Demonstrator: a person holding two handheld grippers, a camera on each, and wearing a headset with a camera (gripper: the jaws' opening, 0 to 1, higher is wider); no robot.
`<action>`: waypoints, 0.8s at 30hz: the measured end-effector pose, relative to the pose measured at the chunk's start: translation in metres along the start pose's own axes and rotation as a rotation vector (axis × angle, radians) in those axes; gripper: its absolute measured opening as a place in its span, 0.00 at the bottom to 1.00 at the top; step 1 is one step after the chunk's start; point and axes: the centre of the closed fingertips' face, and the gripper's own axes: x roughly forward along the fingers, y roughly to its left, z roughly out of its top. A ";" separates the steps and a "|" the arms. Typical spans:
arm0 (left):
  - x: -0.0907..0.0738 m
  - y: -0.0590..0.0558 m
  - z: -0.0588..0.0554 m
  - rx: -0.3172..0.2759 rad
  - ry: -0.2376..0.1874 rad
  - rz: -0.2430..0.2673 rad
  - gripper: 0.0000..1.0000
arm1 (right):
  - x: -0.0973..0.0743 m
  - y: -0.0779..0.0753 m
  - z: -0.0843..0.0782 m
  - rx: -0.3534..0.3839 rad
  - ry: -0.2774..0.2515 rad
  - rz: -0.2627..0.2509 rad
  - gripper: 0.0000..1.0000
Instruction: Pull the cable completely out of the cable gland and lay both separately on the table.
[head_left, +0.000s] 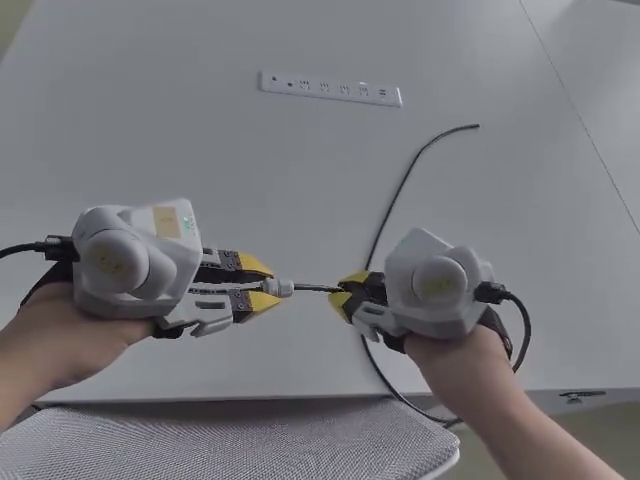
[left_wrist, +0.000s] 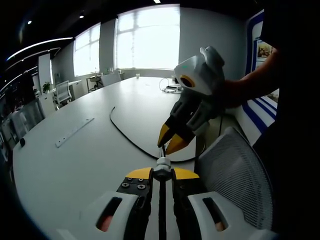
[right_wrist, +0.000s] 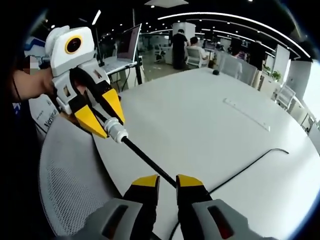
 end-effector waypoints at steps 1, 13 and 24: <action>0.000 0.000 0.000 -0.002 0.000 -0.001 0.15 | 0.000 0.001 0.002 -0.007 -0.007 0.005 0.14; 0.000 0.001 0.002 -0.008 -0.005 0.000 0.15 | -0.006 0.036 0.035 -0.376 -0.037 0.035 0.15; -0.002 0.000 0.004 -0.012 -0.021 -0.001 0.15 | 0.001 0.044 0.039 -0.442 -0.057 0.060 0.08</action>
